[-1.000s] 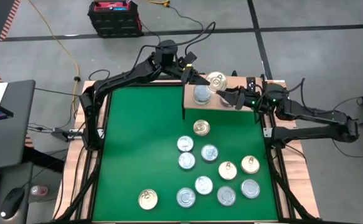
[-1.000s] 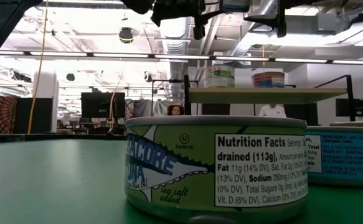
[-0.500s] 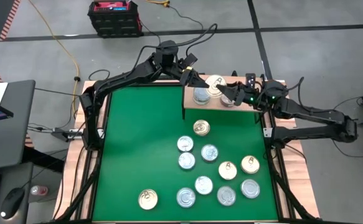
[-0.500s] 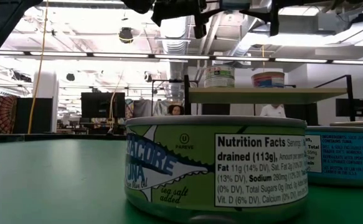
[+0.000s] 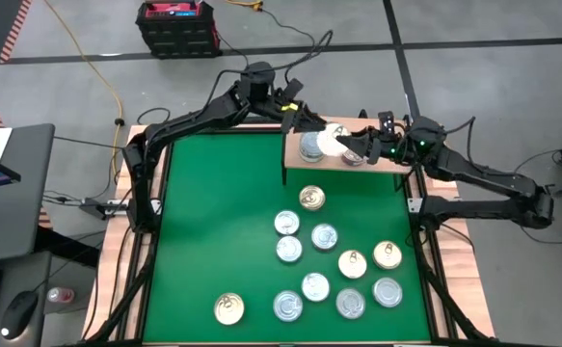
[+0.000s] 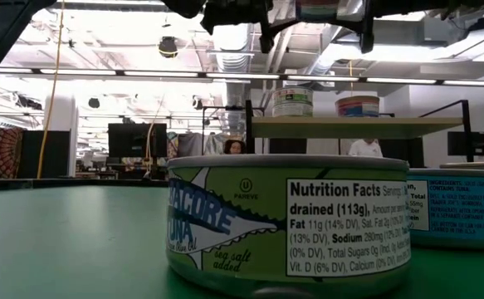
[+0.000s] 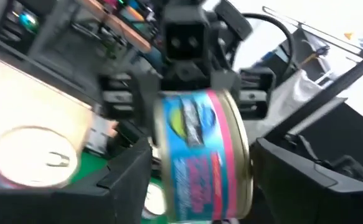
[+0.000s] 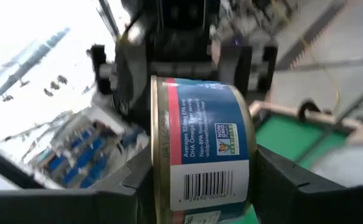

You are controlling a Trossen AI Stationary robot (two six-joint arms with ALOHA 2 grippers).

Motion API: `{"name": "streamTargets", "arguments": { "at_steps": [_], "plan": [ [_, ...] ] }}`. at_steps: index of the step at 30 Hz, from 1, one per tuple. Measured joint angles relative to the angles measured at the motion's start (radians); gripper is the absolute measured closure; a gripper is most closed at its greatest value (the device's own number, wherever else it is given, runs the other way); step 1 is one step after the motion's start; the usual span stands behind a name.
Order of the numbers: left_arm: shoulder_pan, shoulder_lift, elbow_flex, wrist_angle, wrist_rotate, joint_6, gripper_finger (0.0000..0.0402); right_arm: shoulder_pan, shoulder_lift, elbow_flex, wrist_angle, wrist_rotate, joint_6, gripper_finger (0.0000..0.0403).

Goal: Stack canned seafood by type on shelf
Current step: Stack the pink tuna can on top of the pink tuna can

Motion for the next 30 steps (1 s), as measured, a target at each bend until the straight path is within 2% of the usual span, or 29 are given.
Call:
{"name": "streamTargets", "arguments": {
  "at_steps": [5, 9, 12, 16, 18, 21, 26, 30],
  "plan": [
    [0.048, 0.000, 0.000, -0.002, -0.049, 0.006, 0.0094, -0.057, -0.031, 0.055, -0.234, -0.059, 0.000, 0.0189],
    [0.074, 0.000, 0.000, -0.018, -0.096, 0.040, 0.0082, -0.111, -0.050, 0.100, -0.445, -0.071, -0.007, 0.0189],
    [0.072, -0.011, 0.000, -0.111, -0.188, 0.165, 0.0084, -0.159, -0.050, 0.126, -0.588, -0.072, -0.008, 0.0187],
    [0.010, -0.048, -0.001, -0.297, -0.407, 0.443, 0.0089, -0.210, -0.044, 0.165, -0.739, -0.073, -0.031, 0.0187],
    [-0.029, -0.062, -0.001, -0.356, -0.486, 0.533, 0.0090, -0.230, -0.039, 0.181, -0.775, -0.073, -0.034, 0.0187],
    [-0.066, -0.072, -0.001, -0.395, -0.503, 0.588, 0.0092, -0.261, -0.024, 0.188, -0.799, -0.081, -0.035, 0.0186],
    [-0.115, -0.077, -0.001, -0.400, -0.457, 0.607, 0.0099, -0.304, 0.032, 0.188, -0.869, -0.095, -0.072, 0.0185],
    [-0.173, -0.077, -0.031, -0.394, -0.454, 0.647, 0.0110, -0.314, 0.084, 0.190, -0.842, -0.122, -0.087, 0.0185]
  ]
}}
